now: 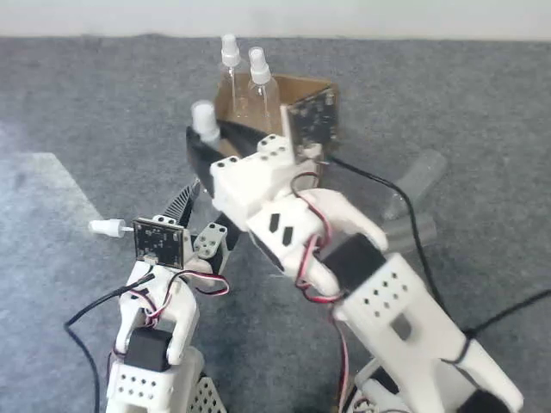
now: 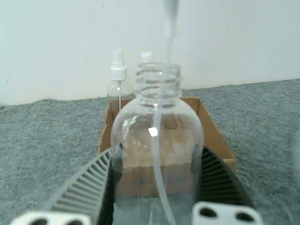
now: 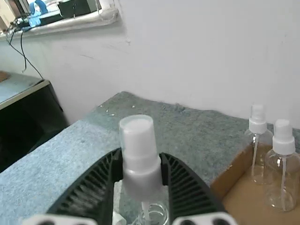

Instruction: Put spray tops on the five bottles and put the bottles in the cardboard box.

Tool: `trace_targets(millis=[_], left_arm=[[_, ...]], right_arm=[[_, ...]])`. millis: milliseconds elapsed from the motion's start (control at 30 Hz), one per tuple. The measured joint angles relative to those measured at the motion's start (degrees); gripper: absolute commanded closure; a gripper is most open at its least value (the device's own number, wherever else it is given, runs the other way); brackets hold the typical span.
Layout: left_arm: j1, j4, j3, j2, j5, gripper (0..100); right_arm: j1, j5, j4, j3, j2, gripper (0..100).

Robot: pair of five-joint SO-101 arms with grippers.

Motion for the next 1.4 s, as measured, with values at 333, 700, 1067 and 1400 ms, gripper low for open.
trace_targets(millis=[333,700,1067,1400], left_arm=[[-0.26,-1.14,0.0,0.0,0.18,88],[-0.26,-2.37,0.18,0.0,0.26,88],[0.0,-2.37,0.26,0.0,0.0,88],[0.0,-2.37,0.26,0.0,0.0,88]], right_arm=[[-2.02,0.26,0.0,1.14,3.52,98.9],[-2.37,0.26,-0.35,2.9,3.16,99.0],[-2.37,6.68,-0.44,6.07,-1.05,98.8],[-2.37,7.82,-0.26,6.07,-1.05,96.9]])
